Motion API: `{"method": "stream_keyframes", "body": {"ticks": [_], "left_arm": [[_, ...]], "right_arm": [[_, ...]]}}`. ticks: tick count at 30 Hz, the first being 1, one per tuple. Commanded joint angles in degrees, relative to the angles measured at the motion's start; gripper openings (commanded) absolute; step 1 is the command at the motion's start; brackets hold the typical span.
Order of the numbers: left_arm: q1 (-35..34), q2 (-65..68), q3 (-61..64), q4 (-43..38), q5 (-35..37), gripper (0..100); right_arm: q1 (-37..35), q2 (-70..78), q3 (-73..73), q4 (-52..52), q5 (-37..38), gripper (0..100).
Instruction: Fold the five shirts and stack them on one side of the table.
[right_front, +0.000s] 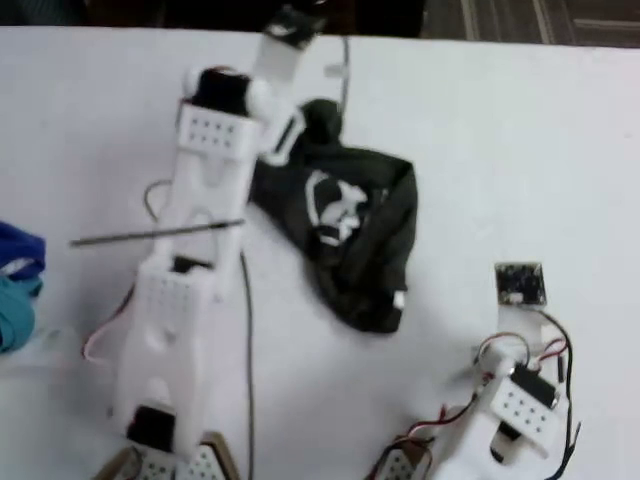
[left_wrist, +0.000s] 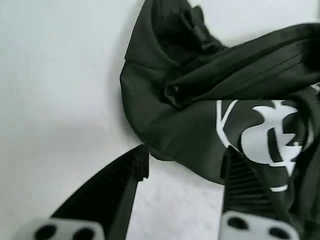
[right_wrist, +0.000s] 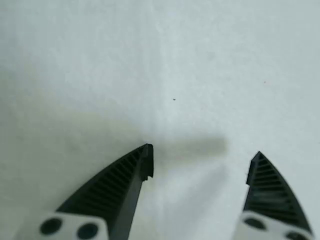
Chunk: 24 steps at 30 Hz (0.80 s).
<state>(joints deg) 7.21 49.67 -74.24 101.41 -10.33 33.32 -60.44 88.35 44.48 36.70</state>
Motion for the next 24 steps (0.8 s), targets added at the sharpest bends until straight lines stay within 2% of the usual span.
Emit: {"method": "stream_keyframes", "body": {"ticks": [1, 5, 24], "left_arm": [[-1.49, 4.04, -1.89, 0.88, 0.53, 25], [-0.35, 5.45, -1.45, 0.97, 0.53, 25], [18.81, 3.96, 1.01, 1.32, 0.62, 25]], "right_arm": [[-0.04, -1.36, -0.18, -0.92, -0.26, 30.1], [-0.04, -1.36, -0.18, -0.92, -0.26, 30.1], [-0.04, -1.36, -0.18, -0.92, -0.26, 30.1]]}}
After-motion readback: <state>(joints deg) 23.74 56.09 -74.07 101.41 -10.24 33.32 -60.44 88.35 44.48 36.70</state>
